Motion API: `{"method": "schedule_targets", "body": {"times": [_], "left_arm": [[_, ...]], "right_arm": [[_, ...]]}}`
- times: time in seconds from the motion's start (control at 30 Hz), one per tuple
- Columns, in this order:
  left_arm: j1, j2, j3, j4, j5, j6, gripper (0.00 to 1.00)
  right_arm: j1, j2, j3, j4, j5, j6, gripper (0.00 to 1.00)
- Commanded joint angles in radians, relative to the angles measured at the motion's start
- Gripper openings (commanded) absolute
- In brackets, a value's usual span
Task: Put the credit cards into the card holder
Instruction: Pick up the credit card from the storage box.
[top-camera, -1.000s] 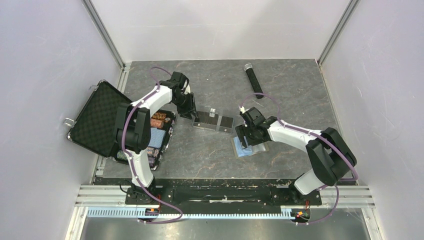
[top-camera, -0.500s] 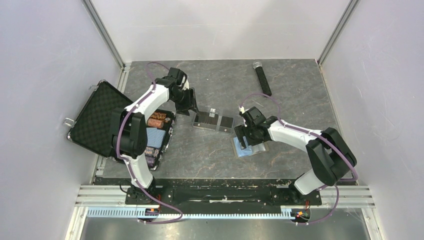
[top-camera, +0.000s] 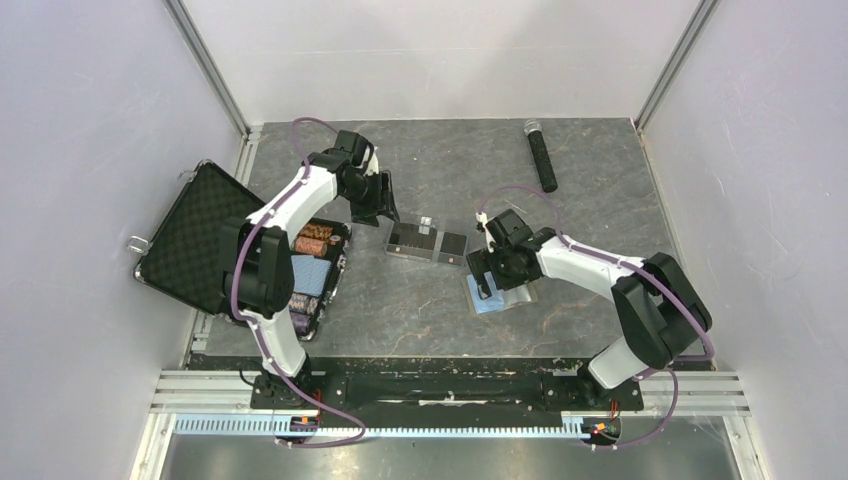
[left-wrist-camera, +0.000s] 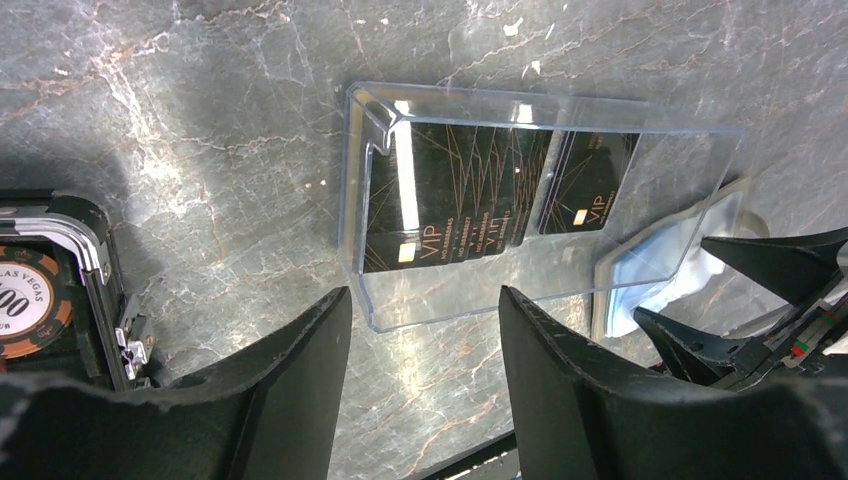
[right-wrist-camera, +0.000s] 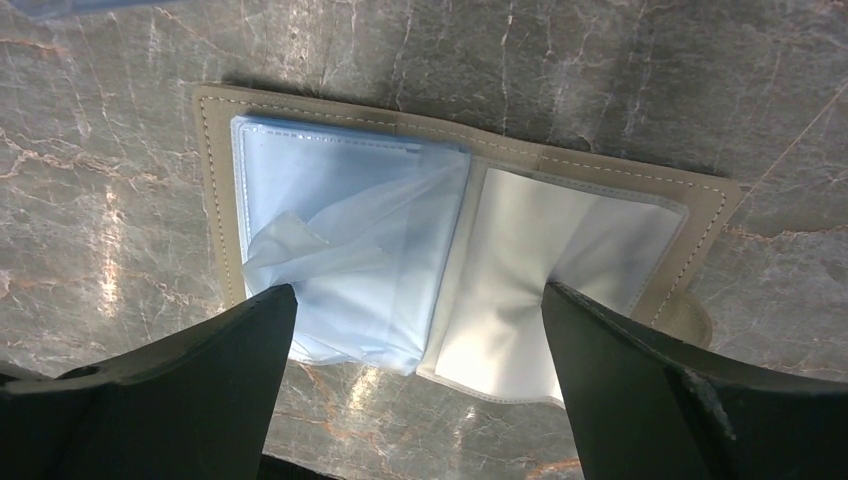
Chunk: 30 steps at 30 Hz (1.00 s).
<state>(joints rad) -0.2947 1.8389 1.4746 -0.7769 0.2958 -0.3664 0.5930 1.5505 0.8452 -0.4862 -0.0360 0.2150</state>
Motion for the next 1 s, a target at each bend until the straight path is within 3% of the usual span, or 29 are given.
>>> {"method": "schedule_targets", "body": {"times": [0.0,0.63,0.97], "left_arm": [[-0.006,-0.029,0.051,-0.001,0.034,0.056,0.63],[-0.019,0.013,0.089,-0.001,0.102,0.082,0.65],[-0.05,0.081,0.133,-0.001,0.122,0.087,0.63]], "right_arm": [[0.0,0.052,0.047,-0.042,-0.129,-0.024,0.98],[-0.015,0.082,0.318,-0.099,-0.211,-0.031,0.98],[-0.113,0.154,0.337,0.065,-0.401,0.102,0.95]]}}
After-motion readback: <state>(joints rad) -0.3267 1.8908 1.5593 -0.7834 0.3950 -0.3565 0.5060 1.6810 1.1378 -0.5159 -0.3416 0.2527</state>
